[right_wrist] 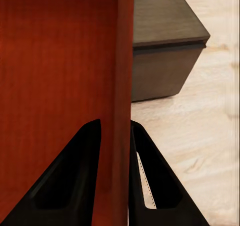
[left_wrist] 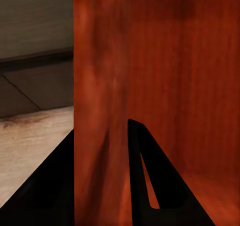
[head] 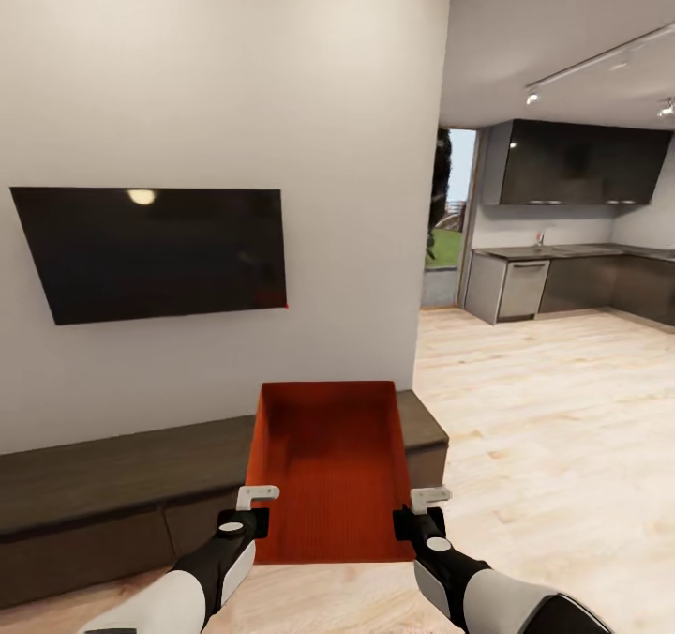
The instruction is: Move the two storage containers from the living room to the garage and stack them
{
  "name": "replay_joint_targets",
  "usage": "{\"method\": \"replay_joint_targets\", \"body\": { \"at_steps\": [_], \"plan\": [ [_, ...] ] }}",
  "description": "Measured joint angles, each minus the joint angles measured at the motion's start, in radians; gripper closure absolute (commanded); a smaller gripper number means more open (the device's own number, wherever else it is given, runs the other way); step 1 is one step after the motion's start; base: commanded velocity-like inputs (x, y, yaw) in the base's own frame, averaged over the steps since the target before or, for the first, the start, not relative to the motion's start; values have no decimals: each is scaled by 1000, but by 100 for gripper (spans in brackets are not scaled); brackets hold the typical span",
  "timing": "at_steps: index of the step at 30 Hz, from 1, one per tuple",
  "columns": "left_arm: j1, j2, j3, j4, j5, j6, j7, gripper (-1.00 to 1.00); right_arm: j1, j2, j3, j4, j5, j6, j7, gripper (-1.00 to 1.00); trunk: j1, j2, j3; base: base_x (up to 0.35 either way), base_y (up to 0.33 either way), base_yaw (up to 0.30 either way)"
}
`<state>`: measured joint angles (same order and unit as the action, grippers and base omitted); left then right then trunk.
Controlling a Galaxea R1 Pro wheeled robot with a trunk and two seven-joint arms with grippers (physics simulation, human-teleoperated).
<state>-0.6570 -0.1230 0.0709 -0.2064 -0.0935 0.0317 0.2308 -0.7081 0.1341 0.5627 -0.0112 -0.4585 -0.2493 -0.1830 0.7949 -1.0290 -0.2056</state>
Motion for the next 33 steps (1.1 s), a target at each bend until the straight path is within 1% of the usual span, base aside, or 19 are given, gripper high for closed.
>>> {"method": "replay_joint_targets", "body": {
  "at_steps": [33],
  "plan": [
    [0, -1, 0, 0, 0, 0, 1, 100, 0, -1, 1, 0, -1, 0, 1, 100, 0, 0, 0, 0, 0, -283]
  ]
}}
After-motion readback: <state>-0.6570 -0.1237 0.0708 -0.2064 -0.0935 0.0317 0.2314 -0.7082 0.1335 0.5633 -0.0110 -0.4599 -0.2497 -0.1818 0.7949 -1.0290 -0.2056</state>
